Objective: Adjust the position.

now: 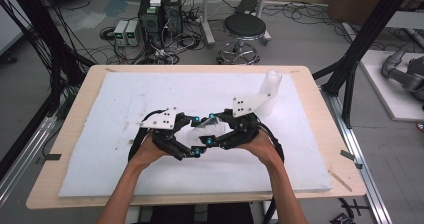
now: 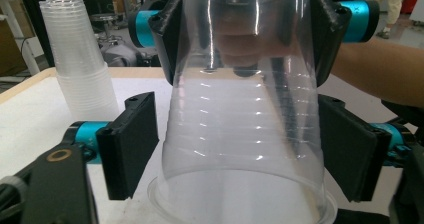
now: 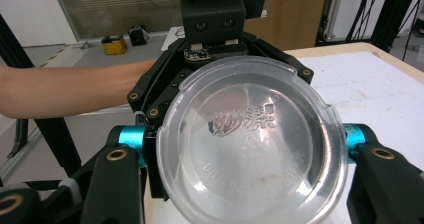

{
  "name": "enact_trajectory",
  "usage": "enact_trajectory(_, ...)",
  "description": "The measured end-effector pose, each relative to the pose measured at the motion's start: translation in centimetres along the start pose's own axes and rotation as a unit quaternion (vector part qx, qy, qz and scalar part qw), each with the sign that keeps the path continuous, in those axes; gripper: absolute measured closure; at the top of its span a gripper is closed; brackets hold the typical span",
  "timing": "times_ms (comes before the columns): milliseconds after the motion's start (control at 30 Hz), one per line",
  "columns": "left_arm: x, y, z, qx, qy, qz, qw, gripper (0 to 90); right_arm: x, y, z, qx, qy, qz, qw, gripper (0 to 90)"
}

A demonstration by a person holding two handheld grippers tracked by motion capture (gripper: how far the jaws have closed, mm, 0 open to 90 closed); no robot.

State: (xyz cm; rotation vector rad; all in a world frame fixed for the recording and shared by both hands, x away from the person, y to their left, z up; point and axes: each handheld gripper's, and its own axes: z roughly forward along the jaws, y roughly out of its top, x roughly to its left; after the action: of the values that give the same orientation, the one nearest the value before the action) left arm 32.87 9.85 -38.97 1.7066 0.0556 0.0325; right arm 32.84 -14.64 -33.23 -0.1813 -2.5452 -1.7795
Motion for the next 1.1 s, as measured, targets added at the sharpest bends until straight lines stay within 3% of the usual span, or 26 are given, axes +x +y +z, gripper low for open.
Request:
enact_trajectory(133, -0.1, 0.0, 0.0, 0.005, -0.002, 0.002, 1.0, 29.7, 0.0, 0.0, 0.0, 0.002, -0.001, -0.001, 1.0, 42.3)
enact_trajectory(433, -0.2, 0.0, 0.0, 0.01, 0.005, 0.002, 0.9999, 32.8, -0.1, -0.1, 0.1, 0.005, 0.0, -0.002, 1.0, 39.6)
enact_trajectory(467, -0.2, 0.0, -0.1, 0.014, 0.006, 0.002, 0.9999, 33.0, 0.0, -0.1, 0.2, 0.0, -0.011, 0.006, 0.9999, 17.3)
enact_trajectory(500, -0.2, 0.0, -0.1, 0.014, 0.006, 0.002, 0.9999, 33.1, -0.1, -0.1, 0.3, -0.002, -0.021, 0.015, 0.9997, 12.7)
enact_trajectory(767, -0.3, 0.0, -0.4, 0.016, 0.013, -0.002, 0.9998, 33.4, -0.1, -0.2, -0.1, -0.002, -0.025, 0.016, 0.9996, 12.6)
enact_trajectory(967, -0.6, 0.6, -1.0, 0.052, 0.034, -0.003, 0.998, 33.4, 0.0, -0.4, -0.3, 0.015, -0.041, 0.015, 0.9989, 12.6)
enact_trajectory(1067, -0.6, 1.3, -1.7, 0.094, 0.04, 0.0, 0.9947, 33.3, 0.3, -0.5, -0.3, 0.039, -0.047, 0.007, 0.9981, 12.6)
enact_trajectory(1100, -0.6, 1.3, -1.7, 0.094, 0.04, 0.0, 0.9947, 33.2, 0.3, -0.5, -0.3, 0.039, -0.047, 0.007, 0.9981, 12.6)
